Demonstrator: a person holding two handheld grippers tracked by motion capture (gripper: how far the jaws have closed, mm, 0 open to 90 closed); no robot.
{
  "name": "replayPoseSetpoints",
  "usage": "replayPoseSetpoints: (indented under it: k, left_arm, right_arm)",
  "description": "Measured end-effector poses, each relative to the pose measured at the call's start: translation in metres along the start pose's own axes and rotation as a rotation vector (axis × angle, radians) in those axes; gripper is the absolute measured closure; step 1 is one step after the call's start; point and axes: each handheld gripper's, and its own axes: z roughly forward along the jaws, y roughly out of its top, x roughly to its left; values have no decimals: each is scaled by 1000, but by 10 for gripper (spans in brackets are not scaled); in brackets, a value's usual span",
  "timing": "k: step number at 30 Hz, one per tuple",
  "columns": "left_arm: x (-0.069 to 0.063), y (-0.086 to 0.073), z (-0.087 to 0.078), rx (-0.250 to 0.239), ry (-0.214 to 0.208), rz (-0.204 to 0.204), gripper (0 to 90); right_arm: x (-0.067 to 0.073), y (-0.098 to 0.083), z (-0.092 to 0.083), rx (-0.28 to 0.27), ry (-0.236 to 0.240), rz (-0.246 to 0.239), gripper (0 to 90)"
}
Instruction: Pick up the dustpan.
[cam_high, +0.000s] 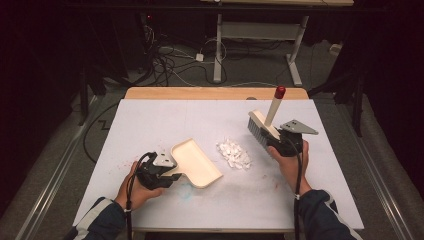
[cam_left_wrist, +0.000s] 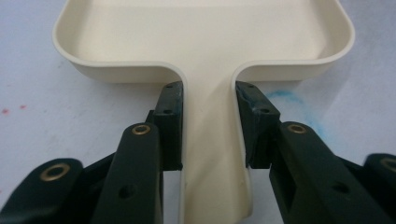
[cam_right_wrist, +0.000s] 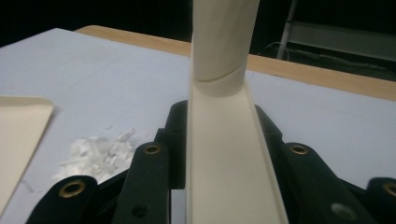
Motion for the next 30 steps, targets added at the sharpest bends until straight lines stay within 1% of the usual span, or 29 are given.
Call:
replayPoseSetpoints:
  k: [1, 2, 4, 6, 7, 8, 10, 12, 13, 15, 16, 18, 20, 21, 23, 24, 27, 30]
  left_arm:
    - [-1, 1, 2, 1, 0, 1, 636]
    - [-1, 1, 3, 2, -8, 0, 636]
    - [-1, 2, 4, 3, -10, -2, 637]
    - [-2, 2, 4, 0, -13, -6, 636]
    - [-3, 3, 4, 0, -16, -6, 637]
    - [-3, 3, 4, 3, -16, -1, 636]
    - [-5, 5, 5, 0, -23, 3, 636]
    - [-7, 8, 8, 1, -31, 13, 636]
    - [-8, 10, 9, -2, -36, 19, 636]
    - [-9, 13, 12, -2, -40, 25, 636]
    - [-10, 15, 13, -2, -45, 26, 636]
    - [-11, 17, 16, -2, -52, 26, 636]
    - [-12, 19, 17, -2, -51, 31, 636]
    - [-12, 20, 18, -2, -51, 32, 636]
    - [-12, 20, 18, 0, -53, 32, 636]
    - [-12, 19, 18, 0, -55, 30, 636]
    - [-11, 20, 19, 1, -60, 29, 636]
    - [-11, 20, 20, 2, -60, 29, 636]
  right_arm:
    - [1, 0, 2, 2, 5, 7, 674]
    - [2, -1, 5, 9, 12, 13, 674]
    - [8, -2, 11, 22, 3, 6, 674]
    - [11, -3, 15, 21, 21, 2, 674]
    - [13, -4, 16, 23, 15, -7, 674]
    - [16, -4, 18, 30, 10, -15, 674]
    - [18, -6, 19, 35, 21, -26, 674]
    - [22, -8, 21, 43, 14, -38, 674]
    - [22, -9, 21, 44, 17, -34, 674]
    - [24, -11, 23, 42, 12, -41, 674]
    - [25, -12, 24, 40, 17, -44, 674]
    - [28, -14, 24, 22, 15, -45, 674]
    - [29, -16, 25, 11, 26, -36, 675]
    - [30, -16, 26, 6, 24, -41, 675]
    - [31, -16, 27, 5, 40, -43, 675]
    - [33, -16, 27, 6, 40, -46, 675]
    - [36, -16, 28, 7, 57, -39, 675]
    - [41, -15, 30, 15, 59, -67, 675]
